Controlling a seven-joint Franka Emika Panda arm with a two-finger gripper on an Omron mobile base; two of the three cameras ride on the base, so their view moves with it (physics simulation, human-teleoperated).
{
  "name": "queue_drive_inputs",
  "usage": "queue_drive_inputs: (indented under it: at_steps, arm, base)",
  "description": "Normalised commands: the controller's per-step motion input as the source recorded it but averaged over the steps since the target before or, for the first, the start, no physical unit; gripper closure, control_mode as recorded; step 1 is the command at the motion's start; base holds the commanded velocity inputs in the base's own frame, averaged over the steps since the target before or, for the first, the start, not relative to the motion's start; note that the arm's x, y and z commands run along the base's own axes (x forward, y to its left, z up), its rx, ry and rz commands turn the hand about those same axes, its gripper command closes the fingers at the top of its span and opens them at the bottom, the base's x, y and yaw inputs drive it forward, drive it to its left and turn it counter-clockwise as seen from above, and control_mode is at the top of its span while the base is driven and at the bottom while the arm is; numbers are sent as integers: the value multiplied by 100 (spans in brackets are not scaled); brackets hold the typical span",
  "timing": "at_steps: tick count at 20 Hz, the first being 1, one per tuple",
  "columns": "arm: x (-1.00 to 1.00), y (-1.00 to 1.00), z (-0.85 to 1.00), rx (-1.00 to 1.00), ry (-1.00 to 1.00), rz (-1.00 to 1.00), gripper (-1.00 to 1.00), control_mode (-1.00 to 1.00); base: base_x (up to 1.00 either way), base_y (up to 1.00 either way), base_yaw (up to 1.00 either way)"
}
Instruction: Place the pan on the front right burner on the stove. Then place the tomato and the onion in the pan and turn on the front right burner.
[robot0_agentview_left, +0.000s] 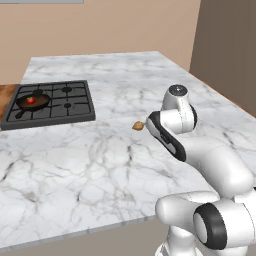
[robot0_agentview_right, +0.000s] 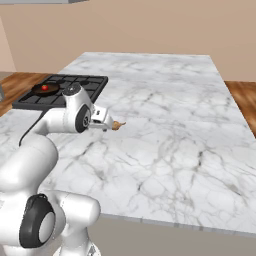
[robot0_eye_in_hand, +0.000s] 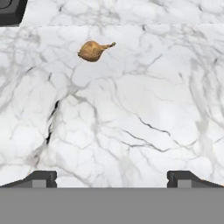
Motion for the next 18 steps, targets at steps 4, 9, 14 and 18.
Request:
queue_drive_inputs:
  at_steps: [4, 9, 14, 18]
  arm:
    - [28, 8, 0, 3, 0, 0, -100, -100]
    - [33, 7, 0, 1, 0, 3, -100, -100]
    - [25, 0, 0, 0, 0, 7, -100, -100]
    - [18, 0, 0, 1, 0, 0, -100, -100]
  base:
    - [0, 0, 0]
    - [0, 0, 0]
    - [0, 0, 0]
    - [0, 0, 0]
